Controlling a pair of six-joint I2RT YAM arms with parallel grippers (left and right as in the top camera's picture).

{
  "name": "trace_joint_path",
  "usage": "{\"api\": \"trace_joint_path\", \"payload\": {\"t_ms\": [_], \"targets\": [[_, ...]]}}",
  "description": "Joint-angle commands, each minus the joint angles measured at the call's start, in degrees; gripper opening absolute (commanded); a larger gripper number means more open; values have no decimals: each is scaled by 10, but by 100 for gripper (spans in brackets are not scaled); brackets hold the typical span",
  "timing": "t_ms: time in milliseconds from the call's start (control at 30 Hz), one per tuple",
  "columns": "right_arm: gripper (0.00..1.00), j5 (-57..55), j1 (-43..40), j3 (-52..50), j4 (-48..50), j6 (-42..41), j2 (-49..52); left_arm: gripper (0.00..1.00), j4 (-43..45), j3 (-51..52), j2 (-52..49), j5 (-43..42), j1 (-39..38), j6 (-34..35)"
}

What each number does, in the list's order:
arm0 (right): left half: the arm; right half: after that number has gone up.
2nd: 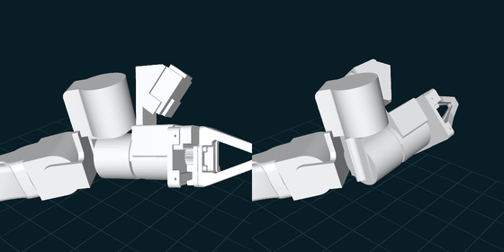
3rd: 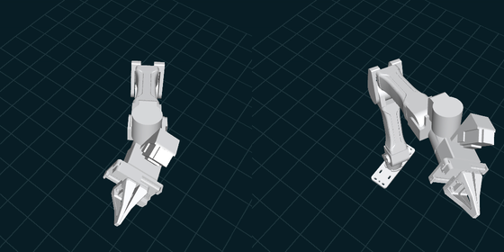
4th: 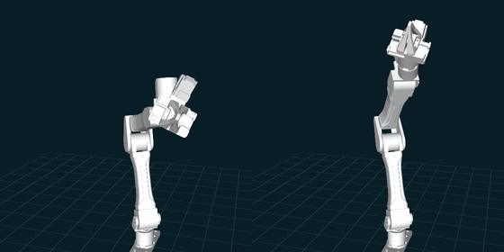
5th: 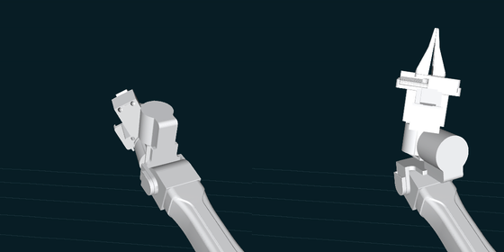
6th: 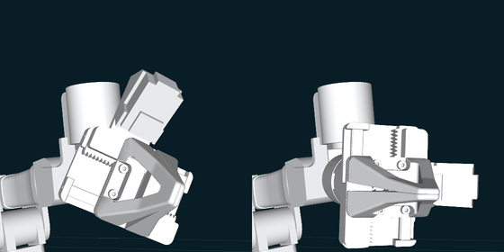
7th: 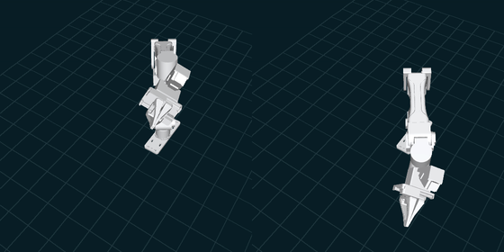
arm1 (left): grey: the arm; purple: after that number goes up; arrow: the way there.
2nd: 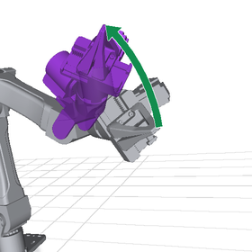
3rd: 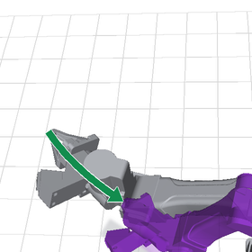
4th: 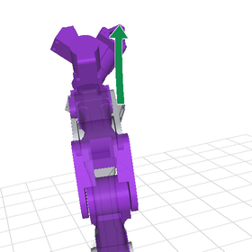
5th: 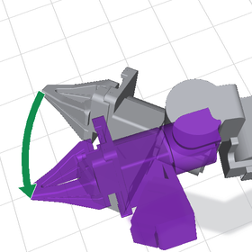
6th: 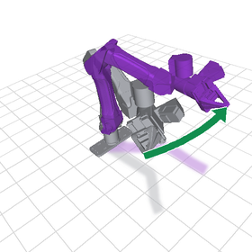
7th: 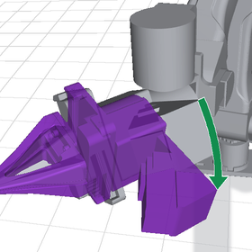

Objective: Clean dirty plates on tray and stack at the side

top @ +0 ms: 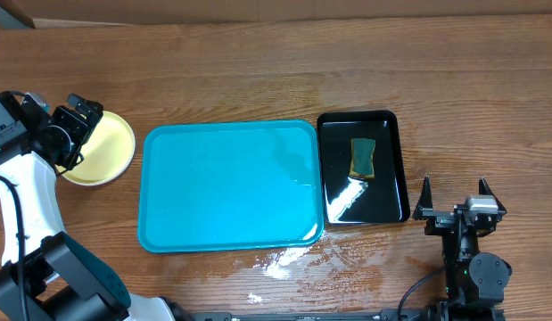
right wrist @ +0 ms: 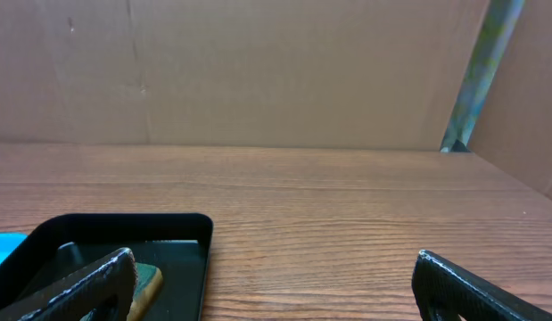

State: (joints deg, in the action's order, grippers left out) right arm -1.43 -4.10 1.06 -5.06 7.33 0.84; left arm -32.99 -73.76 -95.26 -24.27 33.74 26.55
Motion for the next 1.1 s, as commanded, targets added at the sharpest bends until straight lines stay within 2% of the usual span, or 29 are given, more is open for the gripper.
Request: {"api": "trace_joint_path", "payload": {"t_ms": [0,233,467,800,900,1067], "targets": [[100,3,-1,-6,3,2,-7,100,0,-6,0,-6,0,-13],[100,3,-1,-6,3,2,-7,100,0,-5,36,2,-9,-13],[100,3,-1,-6,3,2,-7,100,0,-5,189,98,-119,-13],[100,3,-1,-6,3,2,-7,100,-14,10,393,105,-273,-20],[100,3,-1,-6,3,2,-7,100,-18,50,456,105,-281,-20],[100,3,-1,-6,3,2,-7,100,-19,229,602,107,-282,-16]]}}
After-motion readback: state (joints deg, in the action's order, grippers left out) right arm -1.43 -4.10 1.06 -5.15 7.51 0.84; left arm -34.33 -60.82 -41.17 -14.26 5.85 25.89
